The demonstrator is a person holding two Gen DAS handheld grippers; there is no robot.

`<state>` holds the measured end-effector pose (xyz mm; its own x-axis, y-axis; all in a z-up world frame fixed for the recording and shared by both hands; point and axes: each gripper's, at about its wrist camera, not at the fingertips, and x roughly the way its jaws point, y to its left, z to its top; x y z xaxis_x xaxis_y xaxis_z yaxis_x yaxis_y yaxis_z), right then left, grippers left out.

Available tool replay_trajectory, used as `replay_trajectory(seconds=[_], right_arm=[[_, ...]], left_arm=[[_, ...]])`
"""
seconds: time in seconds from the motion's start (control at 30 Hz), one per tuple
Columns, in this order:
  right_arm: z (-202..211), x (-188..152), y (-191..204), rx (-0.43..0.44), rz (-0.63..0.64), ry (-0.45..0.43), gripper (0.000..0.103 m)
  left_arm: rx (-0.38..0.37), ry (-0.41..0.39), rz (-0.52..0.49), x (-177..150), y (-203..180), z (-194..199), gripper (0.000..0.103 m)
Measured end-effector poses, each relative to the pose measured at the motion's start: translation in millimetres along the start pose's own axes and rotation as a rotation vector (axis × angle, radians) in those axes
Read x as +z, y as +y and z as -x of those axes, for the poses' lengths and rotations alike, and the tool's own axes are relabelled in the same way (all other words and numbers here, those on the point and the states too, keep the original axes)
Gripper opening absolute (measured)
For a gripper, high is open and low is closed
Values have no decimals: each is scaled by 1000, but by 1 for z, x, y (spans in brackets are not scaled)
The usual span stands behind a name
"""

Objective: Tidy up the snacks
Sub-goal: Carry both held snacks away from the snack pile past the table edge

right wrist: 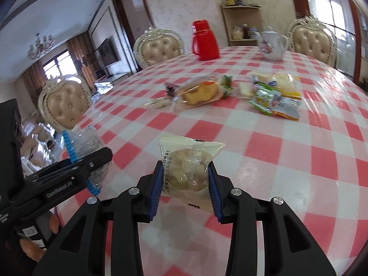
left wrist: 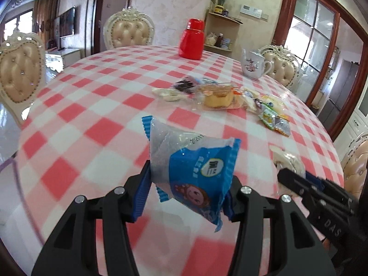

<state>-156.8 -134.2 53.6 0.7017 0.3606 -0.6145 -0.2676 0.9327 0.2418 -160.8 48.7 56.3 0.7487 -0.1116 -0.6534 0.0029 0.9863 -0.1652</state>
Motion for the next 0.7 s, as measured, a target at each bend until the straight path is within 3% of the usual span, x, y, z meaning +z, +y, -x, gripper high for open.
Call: replay_trajectory(seconds=[0.33, 0.47, 0.57, 0.6, 0.7], right_arm=[[7, -16, 89, 135, 168, 34, 38], [2, -26, 131, 193, 264, 59, 38], [-3, -27, 142, 206, 274, 57, 38], [-5, -27, 141, 199, 268, 63, 38], [-9, -24, 132, 179, 238, 71, 38]], left_arm=[[126, -20, 14, -24, 77, 65, 53], [138, -30, -10, -22, 98, 86, 52], [99, -38, 9, -19, 113, 88, 53], [103, -36, 30, -19, 118, 85, 55], [62, 10, 50, -22, 124, 66, 80]])
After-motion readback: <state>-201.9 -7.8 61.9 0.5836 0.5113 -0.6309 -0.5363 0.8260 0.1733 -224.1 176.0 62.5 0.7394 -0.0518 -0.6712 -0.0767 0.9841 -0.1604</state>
